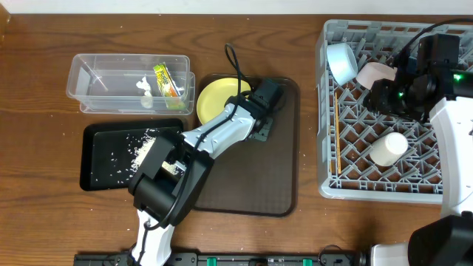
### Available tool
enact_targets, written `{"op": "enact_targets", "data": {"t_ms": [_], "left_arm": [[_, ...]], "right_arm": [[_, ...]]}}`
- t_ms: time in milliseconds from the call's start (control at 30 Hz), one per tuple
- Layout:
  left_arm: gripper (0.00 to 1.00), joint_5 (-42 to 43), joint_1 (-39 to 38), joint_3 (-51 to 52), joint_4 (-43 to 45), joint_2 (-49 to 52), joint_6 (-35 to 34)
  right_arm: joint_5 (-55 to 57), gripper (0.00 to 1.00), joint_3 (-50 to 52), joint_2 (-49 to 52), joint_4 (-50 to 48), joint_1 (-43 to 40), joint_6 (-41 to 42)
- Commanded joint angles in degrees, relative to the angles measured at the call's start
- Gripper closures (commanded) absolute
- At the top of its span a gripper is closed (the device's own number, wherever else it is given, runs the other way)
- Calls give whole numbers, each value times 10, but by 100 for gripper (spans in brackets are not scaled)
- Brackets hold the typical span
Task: Sort waste into correct bins and load items into the dishwasher rack
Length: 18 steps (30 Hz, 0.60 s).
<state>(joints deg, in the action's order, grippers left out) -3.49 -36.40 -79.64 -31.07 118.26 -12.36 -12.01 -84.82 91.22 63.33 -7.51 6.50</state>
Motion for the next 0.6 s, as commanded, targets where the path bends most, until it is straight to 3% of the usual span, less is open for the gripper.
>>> {"op": "enact_targets", "data": {"t_ms": [0,267,333,433,567], "left_arm": [[57,19,-3,-6,-5,6,1],[61,214,-35,-6,20,6,0],[61,221,-44,-6,19,6,0],[53,218,-47,-6,17,0,1],[46,169,-39,-6,16,-30,1]], "right_arm": [[-5,47,-6,-2,-1,1,1],[-5,47,-6,-2,-1,1,1],[-5,47,-6,-2,-1,1,1],[-4,47,-6,-2,-1,1,1],[-5,47,-6,-2,-6,1,0]]}}
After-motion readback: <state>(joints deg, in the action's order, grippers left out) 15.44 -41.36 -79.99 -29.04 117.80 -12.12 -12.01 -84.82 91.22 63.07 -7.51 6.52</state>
